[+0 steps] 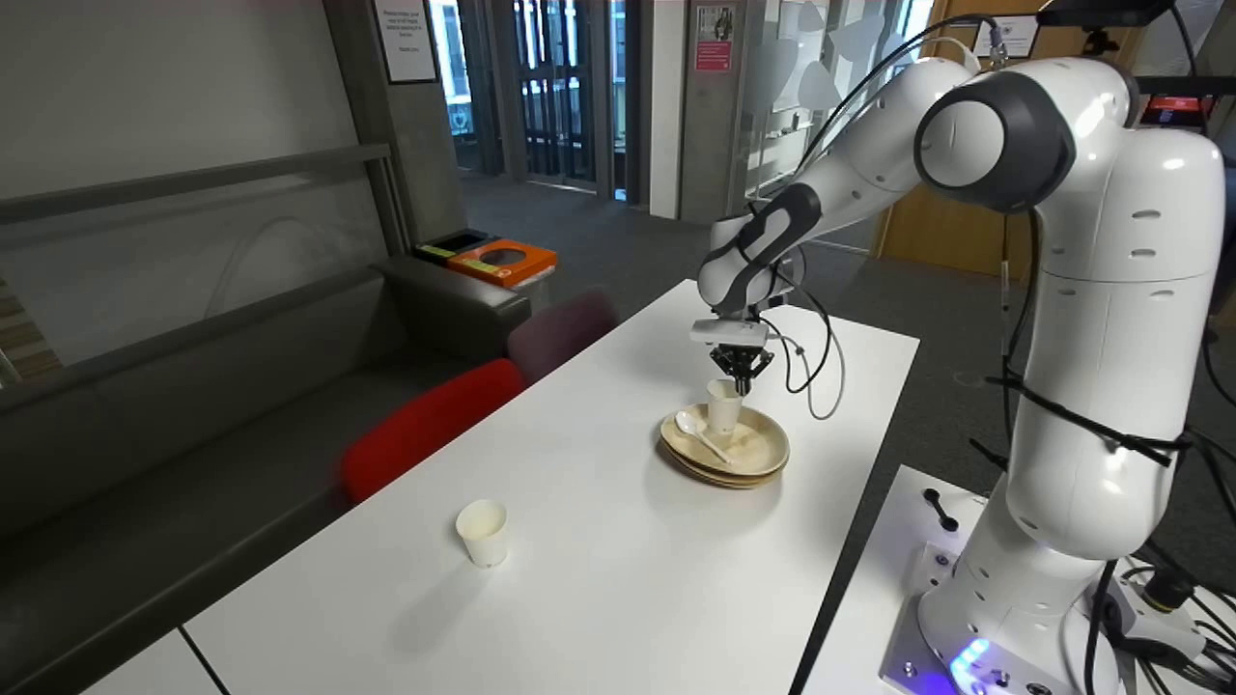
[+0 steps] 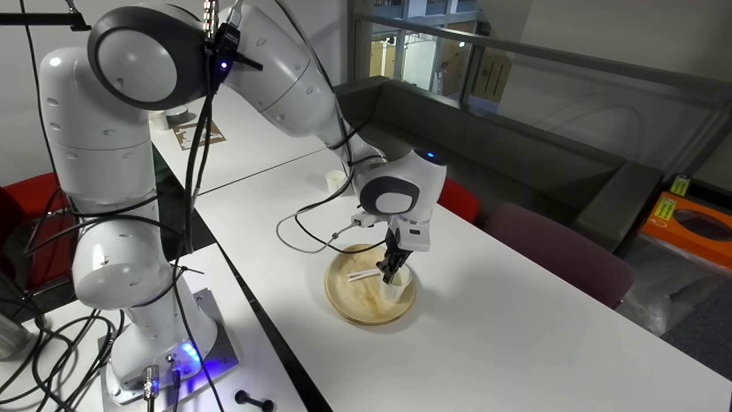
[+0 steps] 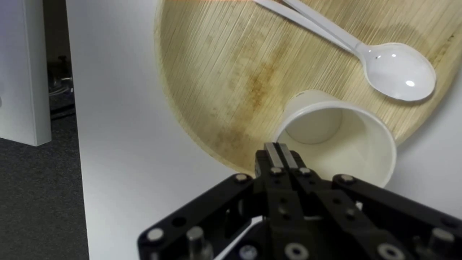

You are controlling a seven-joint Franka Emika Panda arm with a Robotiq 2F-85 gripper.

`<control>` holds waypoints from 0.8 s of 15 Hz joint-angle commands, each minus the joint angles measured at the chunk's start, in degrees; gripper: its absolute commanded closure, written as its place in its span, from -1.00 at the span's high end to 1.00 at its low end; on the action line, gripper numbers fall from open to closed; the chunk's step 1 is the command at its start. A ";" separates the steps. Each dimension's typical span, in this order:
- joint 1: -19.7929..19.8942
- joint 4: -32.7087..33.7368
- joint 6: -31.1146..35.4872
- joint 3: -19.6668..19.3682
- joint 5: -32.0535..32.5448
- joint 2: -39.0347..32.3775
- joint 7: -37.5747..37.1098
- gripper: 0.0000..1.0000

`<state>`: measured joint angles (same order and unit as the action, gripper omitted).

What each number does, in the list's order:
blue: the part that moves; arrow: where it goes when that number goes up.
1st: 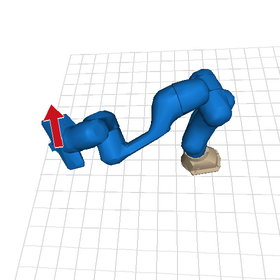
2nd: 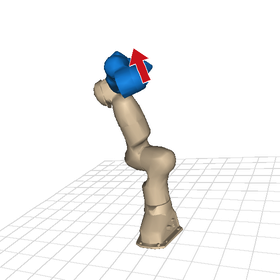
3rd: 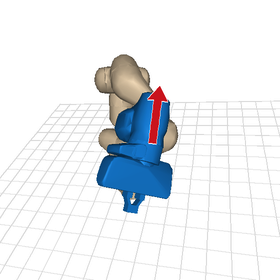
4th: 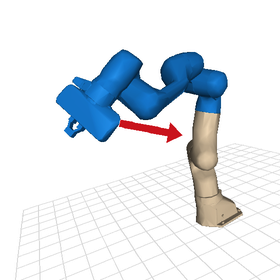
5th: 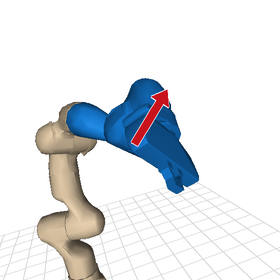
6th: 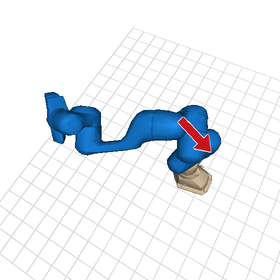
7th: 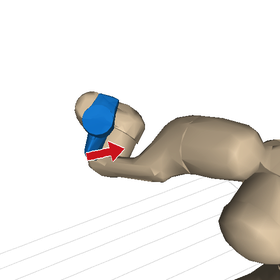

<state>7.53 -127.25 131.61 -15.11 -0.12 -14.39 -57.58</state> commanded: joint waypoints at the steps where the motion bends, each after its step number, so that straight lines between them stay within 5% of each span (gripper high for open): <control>1: -0.23 -1.44 -0.79 -0.05 1.36 2.47 -0.40 -1.00; 7: 0.69 -2.42 -4.59 2.13 -4.71 6.08 5.26 -1.00; 12: 0.17 -3.75 11.42 2.42 -11.67 5.30 -1.04 -1.00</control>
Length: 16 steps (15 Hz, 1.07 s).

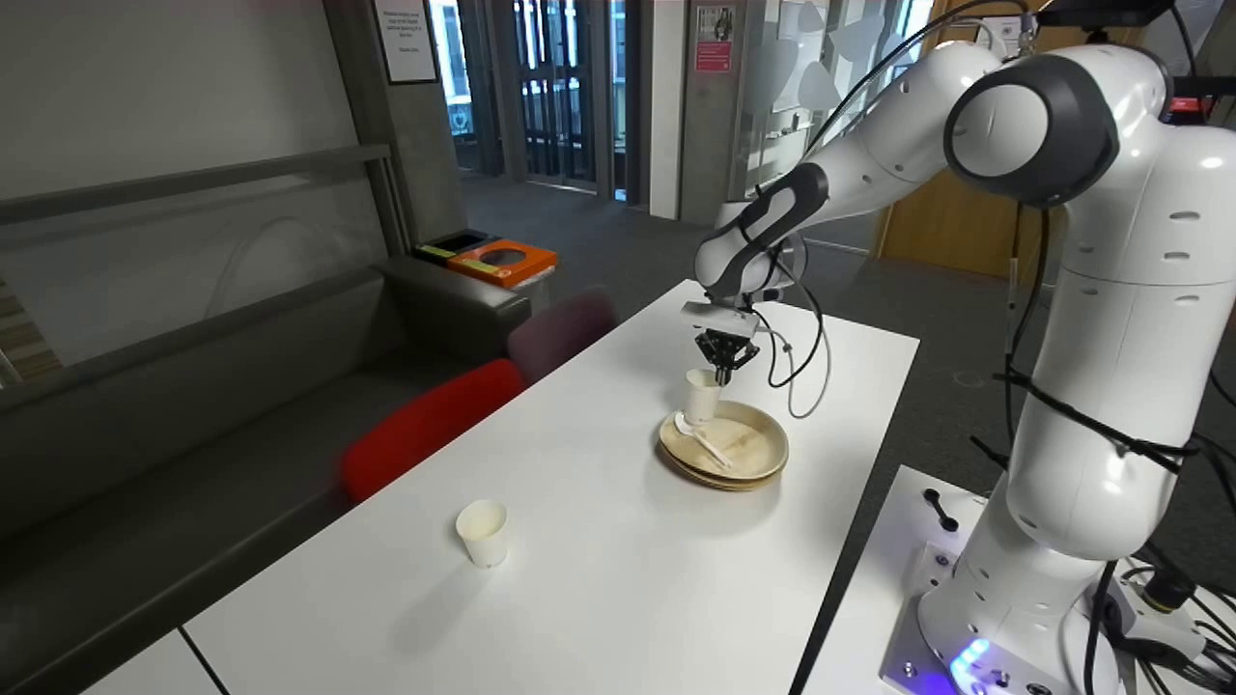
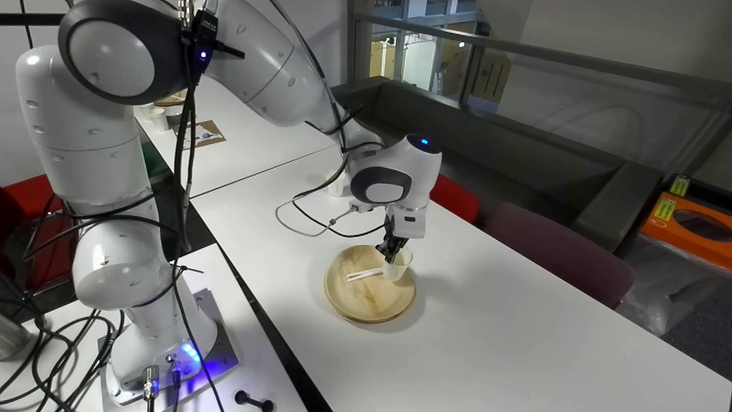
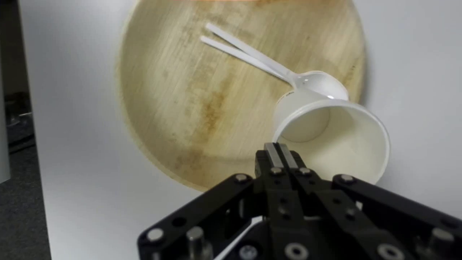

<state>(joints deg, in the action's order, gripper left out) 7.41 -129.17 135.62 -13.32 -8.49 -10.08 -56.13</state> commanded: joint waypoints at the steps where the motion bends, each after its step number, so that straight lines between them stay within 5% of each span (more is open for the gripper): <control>1: 0.09 -0.33 5.57 0.38 -3.28 -0.43 -5.32 -1.00; 3: 0.15 1.44 -1.62 0.23 -1.69 -1.46 -6.72 -1.00; 8: 0.00 0.71 -2.71 -0.01 -0.45 -0.04 -8.18 -1.00; 12: 0.84 -5.03 -1.22 0.14 -0.17 10.19 -3.58 -1.00; 14: 0.75 -2.94 -6.13 0.17 3.36 9.62 -4.98 -1.00; 16: 1.48 -6.75 -5.06 0.38 4.29 18.36 -1.81 -1.00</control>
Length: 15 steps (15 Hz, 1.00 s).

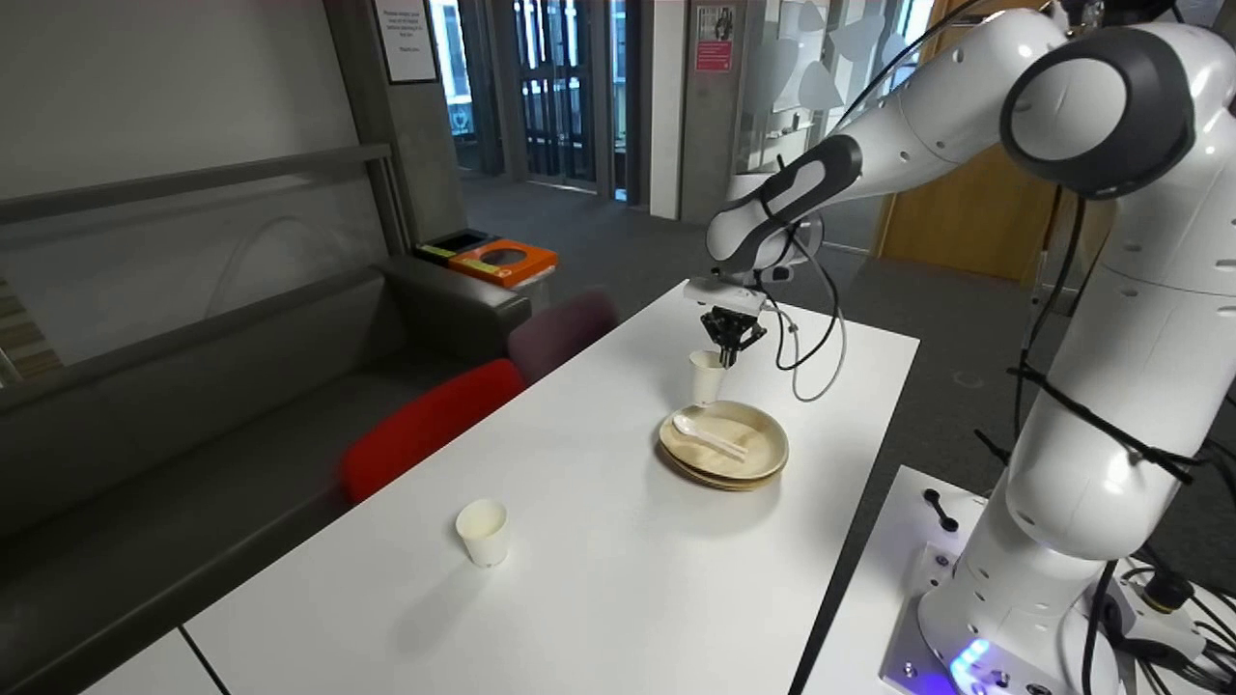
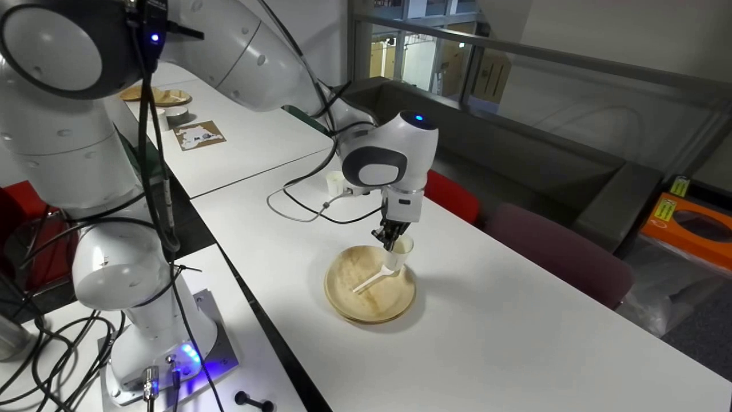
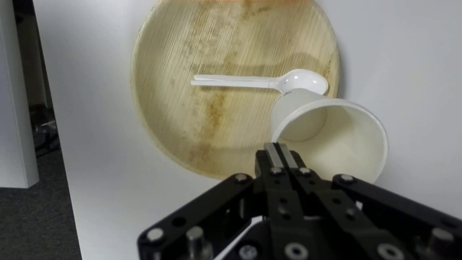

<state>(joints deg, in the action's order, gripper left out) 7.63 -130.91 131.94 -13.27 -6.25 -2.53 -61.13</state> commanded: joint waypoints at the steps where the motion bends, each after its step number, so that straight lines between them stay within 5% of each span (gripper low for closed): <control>1: 1.65 -5.87 -1.02 0.43 0.99 13.52 5.94 -1.00; 4: 2.85 -6.14 -7.71 0.08 -1.16 20.65 14.41 -1.00; 8: 5.15 -1.73 -25.55 1.23 1.81 21.88 18.35 -1.00; 15: 5.78 6.06 -44.02 3.15 7.86 14.45 17.35 -1.00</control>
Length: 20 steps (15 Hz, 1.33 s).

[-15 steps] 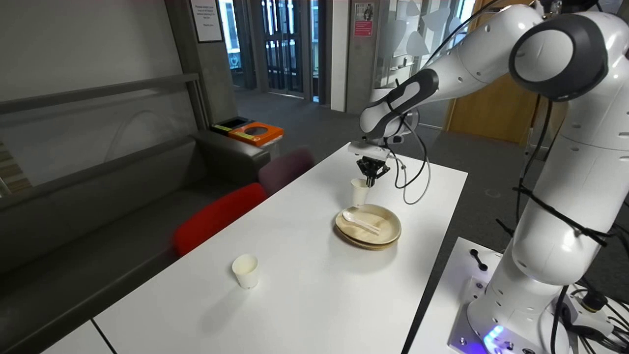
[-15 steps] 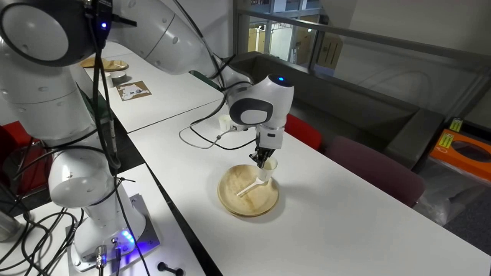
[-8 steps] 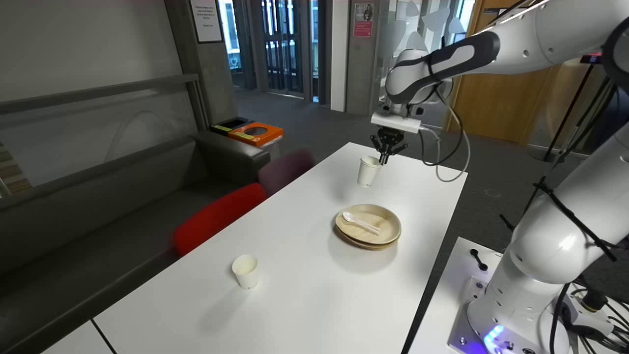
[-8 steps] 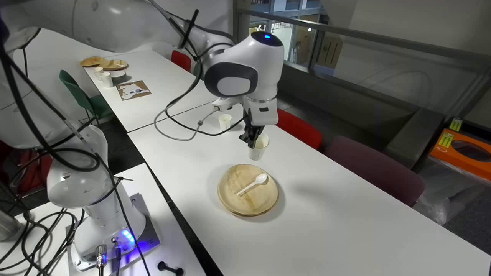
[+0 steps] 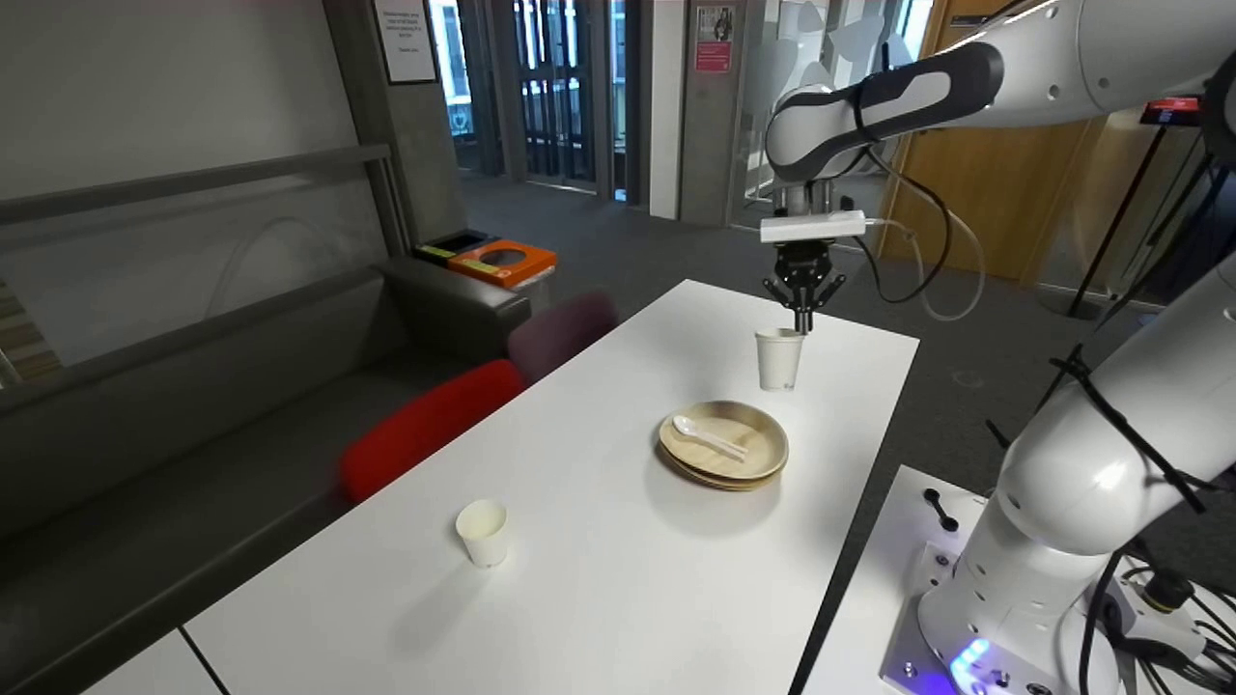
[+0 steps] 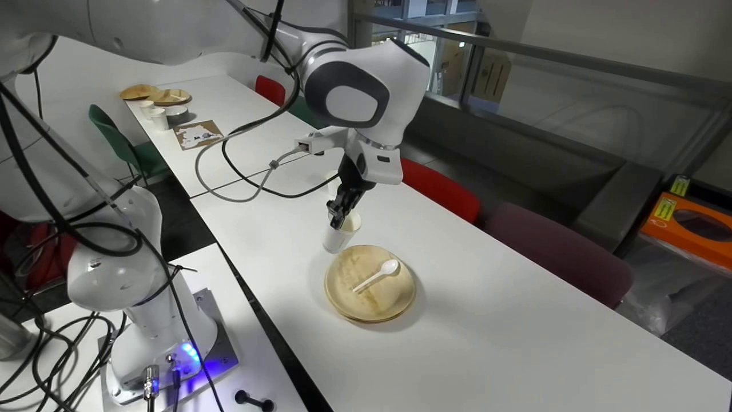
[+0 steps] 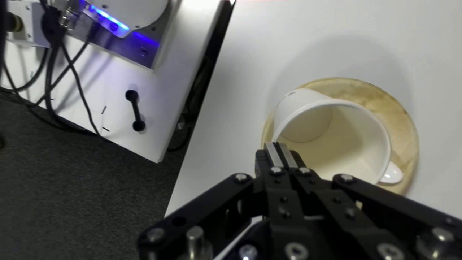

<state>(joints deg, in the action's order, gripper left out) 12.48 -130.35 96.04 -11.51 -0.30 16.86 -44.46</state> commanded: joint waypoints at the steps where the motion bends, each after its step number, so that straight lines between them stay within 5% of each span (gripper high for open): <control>1: 0.68 7.06 -11.11 1.40 2.12 -6.78 1.03 -1.00; 4: 0.02 14.35 -17.69 0.84 -0.64 -17.18 1.92 -1.00; 6: 0.30 15.13 -4.72 0.54 -1.71 -21.60 -7.15 -1.00; 7: 0.19 19.29 -8.23 0.11 -2.15 -26.46 -10.38 -1.00; 8: 0.53 23.41 -13.83 -0.48 -4.73 -29.94 -1.33 -1.00; 12: 2.93 35.12 -22.77 -1.63 -11.99 -39.37 7.75 -1.00; 15: 3.15 37.44 -18.06 -3.85 -18.40 -37.57 2.14 -1.00; 20: 6.19 41.78 -27.02 -6.78 -29.64 -32.16 -6.61 -1.00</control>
<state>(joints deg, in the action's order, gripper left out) 16.47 -90.31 73.88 -17.34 -24.40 -19.19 -45.67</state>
